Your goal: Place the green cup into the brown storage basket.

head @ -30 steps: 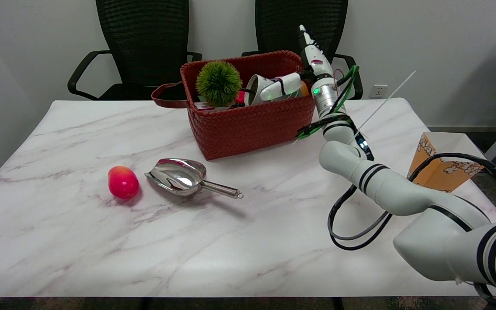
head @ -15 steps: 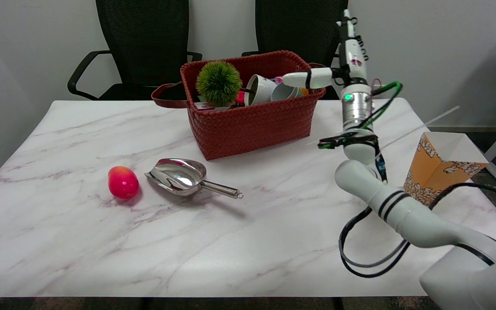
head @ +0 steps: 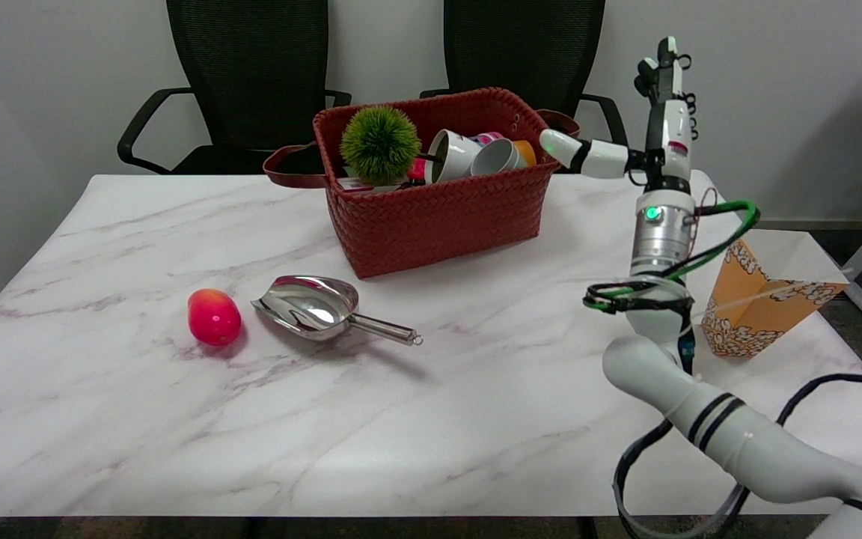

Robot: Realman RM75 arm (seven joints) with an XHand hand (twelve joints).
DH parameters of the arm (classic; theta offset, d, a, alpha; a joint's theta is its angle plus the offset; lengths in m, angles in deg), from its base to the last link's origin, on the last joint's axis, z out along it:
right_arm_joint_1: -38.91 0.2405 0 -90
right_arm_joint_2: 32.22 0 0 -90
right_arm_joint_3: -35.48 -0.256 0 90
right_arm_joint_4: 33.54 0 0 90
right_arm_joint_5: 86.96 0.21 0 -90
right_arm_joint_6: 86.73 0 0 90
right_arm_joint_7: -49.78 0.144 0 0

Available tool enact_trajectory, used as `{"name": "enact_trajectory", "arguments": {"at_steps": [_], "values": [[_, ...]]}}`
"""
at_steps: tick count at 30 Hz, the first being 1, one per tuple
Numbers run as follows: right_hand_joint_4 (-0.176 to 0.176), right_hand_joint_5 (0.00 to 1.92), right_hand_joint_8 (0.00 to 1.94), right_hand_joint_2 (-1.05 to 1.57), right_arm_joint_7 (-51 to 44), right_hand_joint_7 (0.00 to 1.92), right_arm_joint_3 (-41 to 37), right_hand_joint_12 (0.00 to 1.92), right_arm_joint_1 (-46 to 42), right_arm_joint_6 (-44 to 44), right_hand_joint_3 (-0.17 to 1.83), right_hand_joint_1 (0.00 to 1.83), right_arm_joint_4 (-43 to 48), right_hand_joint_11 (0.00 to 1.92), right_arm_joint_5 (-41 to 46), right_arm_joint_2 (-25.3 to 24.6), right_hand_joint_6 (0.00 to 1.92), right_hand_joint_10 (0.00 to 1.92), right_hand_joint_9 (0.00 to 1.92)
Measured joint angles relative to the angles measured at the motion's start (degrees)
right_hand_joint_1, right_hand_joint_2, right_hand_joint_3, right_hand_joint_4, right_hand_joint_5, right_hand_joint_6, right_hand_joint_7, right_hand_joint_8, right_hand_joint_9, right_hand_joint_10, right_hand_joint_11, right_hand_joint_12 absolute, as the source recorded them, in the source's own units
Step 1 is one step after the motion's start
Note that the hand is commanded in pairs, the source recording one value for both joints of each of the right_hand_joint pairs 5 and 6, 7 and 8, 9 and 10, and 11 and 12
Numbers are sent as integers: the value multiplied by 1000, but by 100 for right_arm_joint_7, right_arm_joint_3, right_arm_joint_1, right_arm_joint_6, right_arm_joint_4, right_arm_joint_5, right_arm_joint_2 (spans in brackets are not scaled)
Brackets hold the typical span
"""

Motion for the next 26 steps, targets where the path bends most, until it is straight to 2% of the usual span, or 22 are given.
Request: {"name": "enact_trajectory", "arguments": {"at_steps": [14,26], "values": [[0,103,333,183,34,333,479,246,-943,905,490,1031,531,246,166,-37,103,375,375],[0,117,349,221,41,349,1284,247,-1375,1715,501,1028,613,247,288,-203,117,381,381]]}}
